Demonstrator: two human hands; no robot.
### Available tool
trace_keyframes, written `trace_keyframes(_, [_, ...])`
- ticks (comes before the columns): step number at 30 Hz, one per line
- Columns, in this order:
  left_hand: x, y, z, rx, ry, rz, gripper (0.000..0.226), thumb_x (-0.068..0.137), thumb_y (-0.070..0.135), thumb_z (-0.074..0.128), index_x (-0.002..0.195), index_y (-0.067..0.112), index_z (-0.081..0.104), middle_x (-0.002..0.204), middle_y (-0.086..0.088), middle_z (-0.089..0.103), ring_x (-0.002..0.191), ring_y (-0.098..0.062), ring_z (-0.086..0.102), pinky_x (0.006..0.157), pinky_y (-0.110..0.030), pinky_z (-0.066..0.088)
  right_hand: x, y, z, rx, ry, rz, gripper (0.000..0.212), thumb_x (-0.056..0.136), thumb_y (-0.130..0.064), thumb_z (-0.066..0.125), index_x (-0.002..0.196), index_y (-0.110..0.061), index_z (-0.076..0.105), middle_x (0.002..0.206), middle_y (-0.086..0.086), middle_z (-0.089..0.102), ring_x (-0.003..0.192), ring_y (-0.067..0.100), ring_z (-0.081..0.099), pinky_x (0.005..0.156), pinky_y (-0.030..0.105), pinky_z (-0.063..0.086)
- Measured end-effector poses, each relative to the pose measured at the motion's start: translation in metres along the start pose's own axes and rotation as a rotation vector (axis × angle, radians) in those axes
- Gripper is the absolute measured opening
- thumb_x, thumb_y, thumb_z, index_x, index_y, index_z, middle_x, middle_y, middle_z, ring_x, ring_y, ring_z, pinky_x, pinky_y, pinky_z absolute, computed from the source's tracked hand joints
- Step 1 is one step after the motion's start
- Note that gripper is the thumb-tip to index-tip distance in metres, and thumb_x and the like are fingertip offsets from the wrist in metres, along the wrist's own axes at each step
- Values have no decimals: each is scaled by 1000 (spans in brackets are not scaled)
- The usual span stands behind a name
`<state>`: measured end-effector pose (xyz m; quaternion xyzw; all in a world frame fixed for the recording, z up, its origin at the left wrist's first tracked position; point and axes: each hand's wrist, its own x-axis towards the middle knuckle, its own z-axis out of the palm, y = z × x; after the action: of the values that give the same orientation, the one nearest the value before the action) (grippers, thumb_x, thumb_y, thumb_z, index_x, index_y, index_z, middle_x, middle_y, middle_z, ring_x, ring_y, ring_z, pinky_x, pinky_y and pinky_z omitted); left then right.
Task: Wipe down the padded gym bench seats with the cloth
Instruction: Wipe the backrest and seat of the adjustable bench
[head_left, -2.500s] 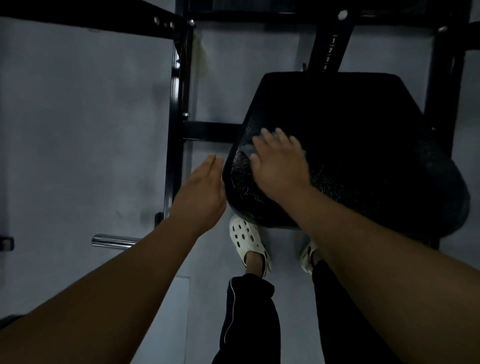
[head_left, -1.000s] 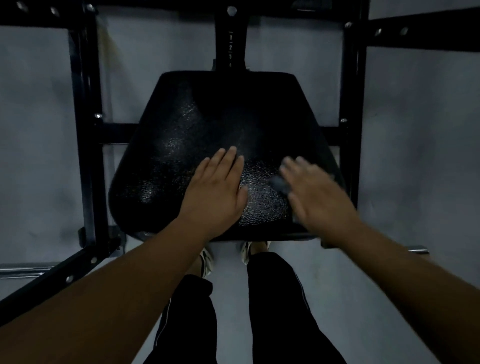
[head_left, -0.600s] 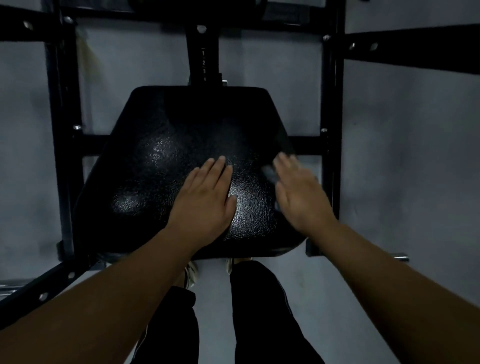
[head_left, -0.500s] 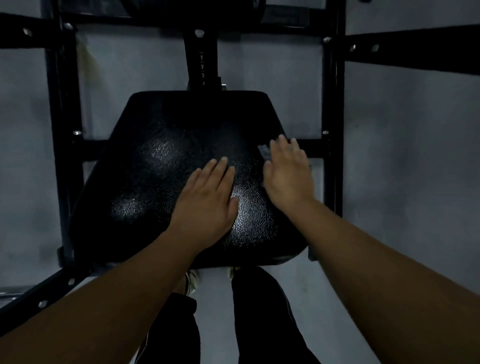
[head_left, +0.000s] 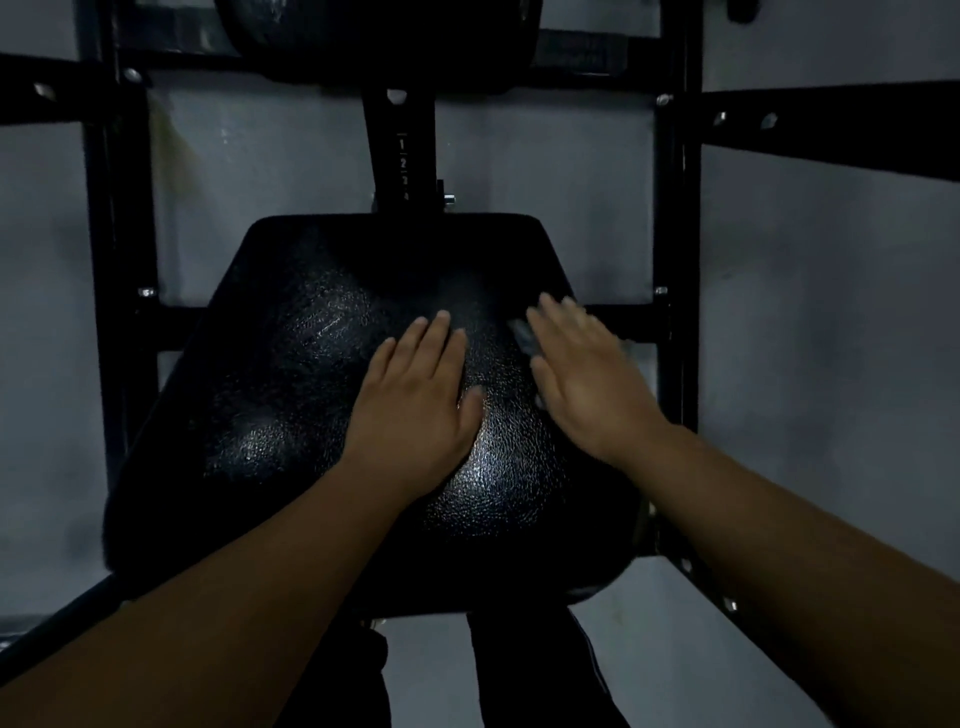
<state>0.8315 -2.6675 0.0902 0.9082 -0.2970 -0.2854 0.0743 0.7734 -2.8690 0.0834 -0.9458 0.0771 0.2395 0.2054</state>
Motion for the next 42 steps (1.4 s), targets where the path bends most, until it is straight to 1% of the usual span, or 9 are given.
trace_keyframes(2, [0,-2,-4,8,-9,-9,74,96,55,9,158,16,18,167,-4,9,154,-19,4,125,-41,5,-5,16,-5,36,-48,-32,62,103,-41,22,156,-10,27,165,8,21,153,24,14,124,41,18])
trace_keyframes(8, [3,-31,-12,66,11,-89,73,97,54,10,158,16,18,167,-5,9,153,-21,7,123,-42,7,90,-23,6,25,124,256,51,107,-26,33,155,-9,30,164,11,22,151,33,18,121,39,14])
trace_keyframes(14, [-13,-69,-31,101,49,-164,77,92,53,11,157,15,24,165,-10,16,152,-26,15,121,-45,14,50,-100,37,-7,51,-225,51,99,-28,35,143,-10,51,153,10,46,142,33,39,117,47,31])
trace_keyframes(18, [-36,-70,-48,99,77,-172,69,97,50,20,157,15,25,165,-11,17,152,-27,16,120,-46,16,0,-110,28,39,-51,-305,42,105,-21,40,146,-15,48,156,5,42,146,26,34,121,41,26])
trace_keyframes(21, [-57,-65,-63,88,90,-157,65,101,48,23,158,17,20,166,-9,11,153,-26,12,121,-46,14,-26,-115,5,189,-62,-78,29,104,-13,39,125,-16,58,127,8,62,113,26,60,92,34,45])
trace_keyframes(24, [-84,-56,-89,83,155,-155,72,95,52,14,157,17,22,166,-9,14,152,-28,16,120,-47,19,-40,-132,-28,235,118,68,21,106,-23,35,108,-16,55,100,5,57,80,27,59,69,41,48])
trace_keyframes(32, [-180,-28,-198,-17,409,-229,69,91,57,48,153,32,27,163,-3,18,143,-30,31,101,-54,46,-81,-233,-126,154,456,-265,44,93,-31,63,132,-28,42,118,4,45,99,25,52,64,40,53])
trace_keyframes(37, [-262,-17,-268,85,560,-270,71,84,64,45,147,33,33,158,-1,26,136,-28,36,90,-55,51,-134,-292,-175,180,581,-363,52,85,-22,68,129,-30,41,117,2,43,97,24,52,61,39,54])
trace_keyframes(42, [-353,-7,-322,211,733,-231,72,84,63,41,145,25,43,153,-5,37,136,-27,39,96,-49,47,-202,-351,-216,238,690,-457,50,88,-23,66,133,-28,45,120,0,44,99,21,53,67,41,55])
